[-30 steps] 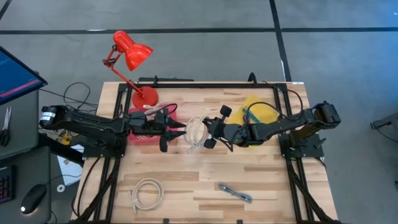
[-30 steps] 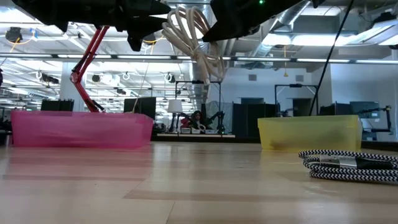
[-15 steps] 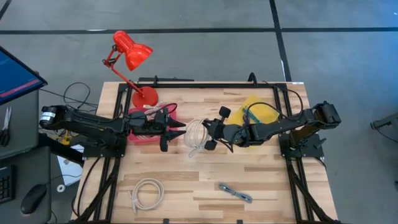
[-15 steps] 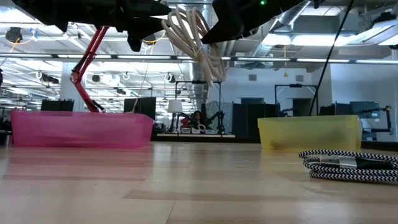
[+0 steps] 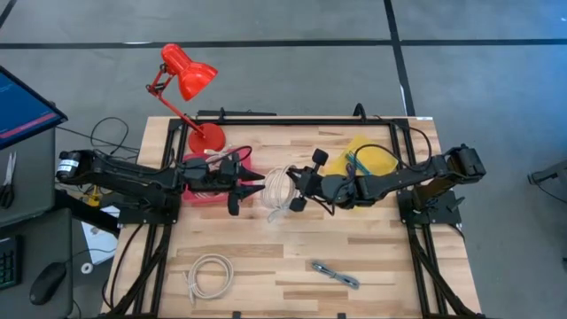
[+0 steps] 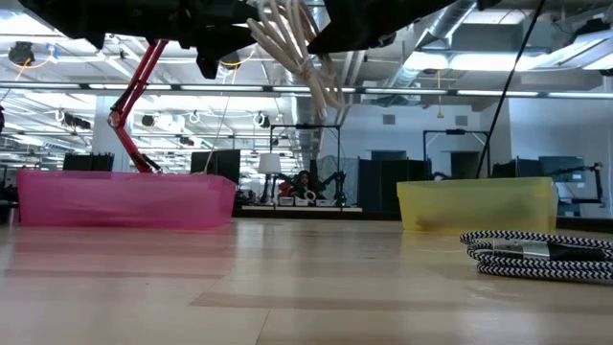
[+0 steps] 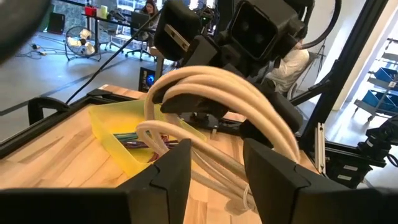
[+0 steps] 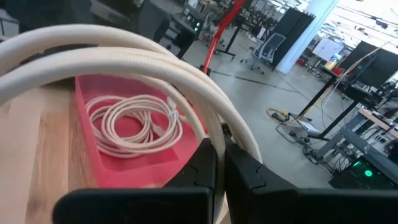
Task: Pick & Place USB Port
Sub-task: Put the brown USB cable into the pink bin
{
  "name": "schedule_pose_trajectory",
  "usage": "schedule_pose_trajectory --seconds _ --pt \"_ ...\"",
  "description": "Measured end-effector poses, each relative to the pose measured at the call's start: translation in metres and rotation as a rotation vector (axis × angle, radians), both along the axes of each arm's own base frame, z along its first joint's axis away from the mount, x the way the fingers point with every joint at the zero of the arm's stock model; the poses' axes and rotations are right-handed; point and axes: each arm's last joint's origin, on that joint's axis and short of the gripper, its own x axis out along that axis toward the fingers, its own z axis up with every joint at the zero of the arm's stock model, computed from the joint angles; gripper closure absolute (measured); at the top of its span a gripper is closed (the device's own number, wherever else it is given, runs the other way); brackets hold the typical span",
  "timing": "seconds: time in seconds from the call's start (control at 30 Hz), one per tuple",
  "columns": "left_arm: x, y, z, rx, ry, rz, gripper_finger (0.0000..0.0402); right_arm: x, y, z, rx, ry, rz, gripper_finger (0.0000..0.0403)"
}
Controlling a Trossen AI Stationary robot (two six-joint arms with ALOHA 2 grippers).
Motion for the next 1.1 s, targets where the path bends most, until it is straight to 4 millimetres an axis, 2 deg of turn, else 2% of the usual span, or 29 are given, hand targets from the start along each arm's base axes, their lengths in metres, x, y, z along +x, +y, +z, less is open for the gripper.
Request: schedule_pose_trajectory --seconds 0.4,0.8,0.93,1.1 --pt "0.0 -0.001 0.0006 -0.033 -0.006 -0.029 0.0259 0.0 -0.0075 0.0037 -0.029 -0.027 -0.092 0.0402" --pt "0.0 -0.0013 0.0014 -0.035 -0.014 -0.042 0.0264 0.0005 -0.0076 0.0061 -0.023 -0.054 -0.086 0.0402" --pt "0.0 -0.0014 0.0014 -0.03 -0.015 -0.043 0.0297 0.0005 -0.0076 0.0061 -0.023 -0.054 -0.087 0.04" --pt "0.0 -0.0013 0.0013 -0.028 -0.014 -0.04 0.0369 0.0005 -0.0079 0.0061 -0.024 -0.053 -0.088 0.0401"
